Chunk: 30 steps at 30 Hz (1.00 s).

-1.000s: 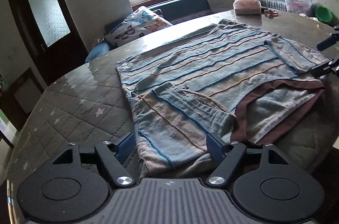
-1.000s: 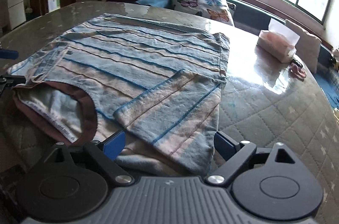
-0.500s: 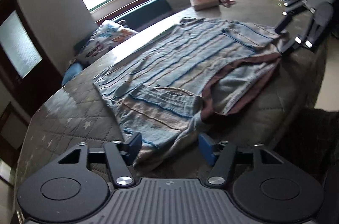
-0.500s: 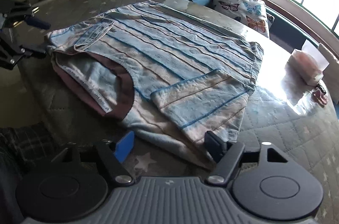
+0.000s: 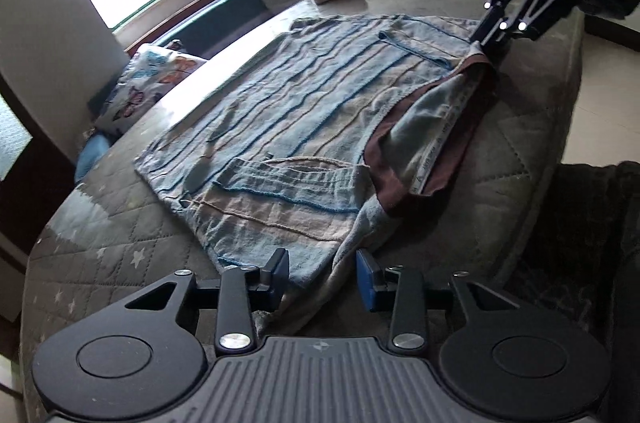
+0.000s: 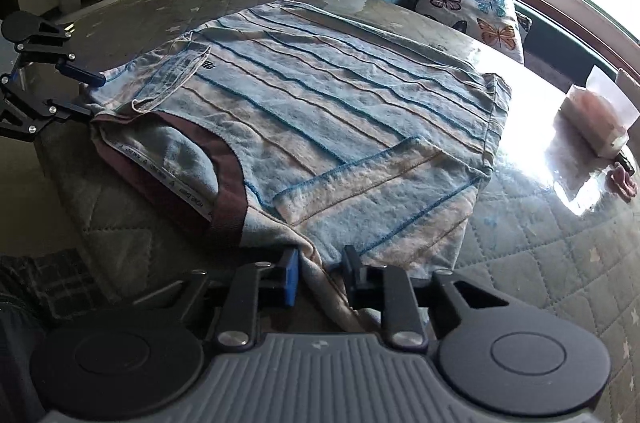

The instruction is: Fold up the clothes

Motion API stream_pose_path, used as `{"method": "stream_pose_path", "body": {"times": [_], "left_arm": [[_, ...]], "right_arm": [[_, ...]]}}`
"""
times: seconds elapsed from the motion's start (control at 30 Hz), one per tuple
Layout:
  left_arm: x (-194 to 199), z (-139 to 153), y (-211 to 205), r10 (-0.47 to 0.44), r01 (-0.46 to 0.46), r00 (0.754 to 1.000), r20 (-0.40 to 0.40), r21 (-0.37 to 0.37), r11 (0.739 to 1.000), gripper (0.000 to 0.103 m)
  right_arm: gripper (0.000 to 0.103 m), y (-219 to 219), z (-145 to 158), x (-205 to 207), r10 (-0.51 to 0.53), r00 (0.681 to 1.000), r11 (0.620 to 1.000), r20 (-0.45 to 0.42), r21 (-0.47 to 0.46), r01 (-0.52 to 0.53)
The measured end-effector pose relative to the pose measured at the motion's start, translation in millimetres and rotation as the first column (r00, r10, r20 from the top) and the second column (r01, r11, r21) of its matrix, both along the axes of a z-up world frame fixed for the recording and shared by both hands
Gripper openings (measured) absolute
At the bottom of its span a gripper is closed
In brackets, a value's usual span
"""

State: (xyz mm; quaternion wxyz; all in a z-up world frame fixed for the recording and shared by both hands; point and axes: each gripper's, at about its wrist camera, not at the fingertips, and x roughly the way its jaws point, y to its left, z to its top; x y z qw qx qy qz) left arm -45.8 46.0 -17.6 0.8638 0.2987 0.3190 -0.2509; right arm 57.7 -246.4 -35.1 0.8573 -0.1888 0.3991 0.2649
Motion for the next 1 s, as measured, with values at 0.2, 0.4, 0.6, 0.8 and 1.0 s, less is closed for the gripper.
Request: {"method": "stream_pose_path", "body": {"times": [0.2, 0.4, 0.6, 0.8, 1.0], "left_arm": [[9, 1, 1, 0.007, -0.009, 0.999, -0.054, -0.036, 0.999, 0.021], [5, 2, -3, 0.046, -0.047, 0.999, -0.029, -0.045, 0.998, 0.005], [-20, 22, 1, 0.093, -0.090, 0.995, 0.035, -0.082, 0.993, 0.004], [-61, 62, 8, 0.131, -0.114, 0.984, 0.119, -0.142, 0.983, 0.004], [-69, 99, 7, 0.170, -0.127, 0.957, 0.236, -0.185, 0.974, 0.004]], "right_arm": [[0.021, -1, -1, 3, -0.005, 1.000, 1.000, -0.005, 0.013, 0.005], [0.006, -1, 3, -2, -0.019, 1.000, 0.999, 0.019, 0.036, 0.018], [0.005, -4, 22, -18, -0.023, 0.995, 0.998, 0.093, 0.052, 0.018], [0.005, -13, 57, -51, -0.004, 0.987, 0.998, 0.160, 0.066, -0.007], [0.004, -15, 101, -85, 0.015, 0.964, 0.997, 0.267, 0.065, -0.033]]}}
